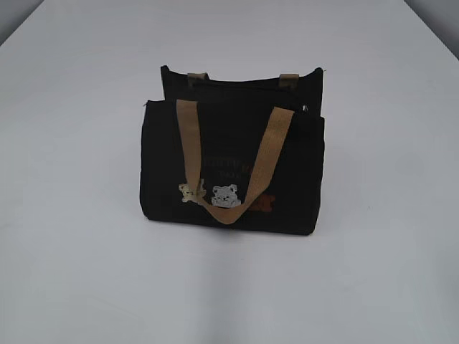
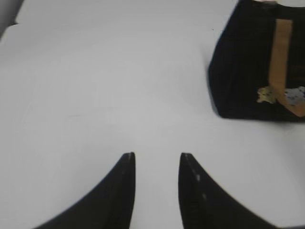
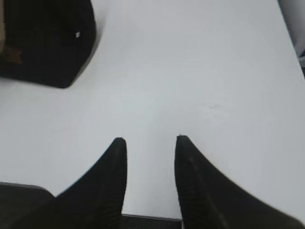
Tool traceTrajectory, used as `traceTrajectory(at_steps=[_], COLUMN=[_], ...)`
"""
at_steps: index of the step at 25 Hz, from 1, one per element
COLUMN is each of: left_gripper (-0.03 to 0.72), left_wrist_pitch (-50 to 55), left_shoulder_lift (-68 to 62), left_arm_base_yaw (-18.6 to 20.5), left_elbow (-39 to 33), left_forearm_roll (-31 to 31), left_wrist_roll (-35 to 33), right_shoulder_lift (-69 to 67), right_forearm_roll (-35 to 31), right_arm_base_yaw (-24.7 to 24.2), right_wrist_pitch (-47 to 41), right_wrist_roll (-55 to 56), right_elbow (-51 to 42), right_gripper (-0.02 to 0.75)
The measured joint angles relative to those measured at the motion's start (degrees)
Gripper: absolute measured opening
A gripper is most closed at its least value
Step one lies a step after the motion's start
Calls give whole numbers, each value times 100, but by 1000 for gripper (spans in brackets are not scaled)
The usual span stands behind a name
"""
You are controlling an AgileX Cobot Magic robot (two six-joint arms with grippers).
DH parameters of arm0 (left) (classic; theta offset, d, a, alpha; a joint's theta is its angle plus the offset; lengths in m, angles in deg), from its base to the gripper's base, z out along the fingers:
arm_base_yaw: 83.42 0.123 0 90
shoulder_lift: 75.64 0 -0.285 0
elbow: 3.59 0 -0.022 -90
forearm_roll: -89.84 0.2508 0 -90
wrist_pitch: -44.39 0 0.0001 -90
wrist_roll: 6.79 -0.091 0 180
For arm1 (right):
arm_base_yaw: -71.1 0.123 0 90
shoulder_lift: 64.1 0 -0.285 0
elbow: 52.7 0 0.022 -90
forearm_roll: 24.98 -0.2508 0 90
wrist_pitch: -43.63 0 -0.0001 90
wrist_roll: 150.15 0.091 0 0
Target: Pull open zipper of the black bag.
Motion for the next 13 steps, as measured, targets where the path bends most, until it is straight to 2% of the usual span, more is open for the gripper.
traceTrajectory(at_steps=[2,13], left_gripper=[236,236], left_wrist_pitch=[0,0], left_shoulder_lift=[0,0], left_arm_base_yaw=[234,131], left_elbow=[0,0], left_forearm_roll=[-1,-1], left_wrist_roll=[0,0], right_shoulder_lift=[0,0], right_forearm_roll=[6,0], right_arm_base_yaw=[-238,-207], right_wrist_pitch=[2,2], right_wrist_roll=[0,0], right_elbow=[0,0], right_gripper=[274,273])
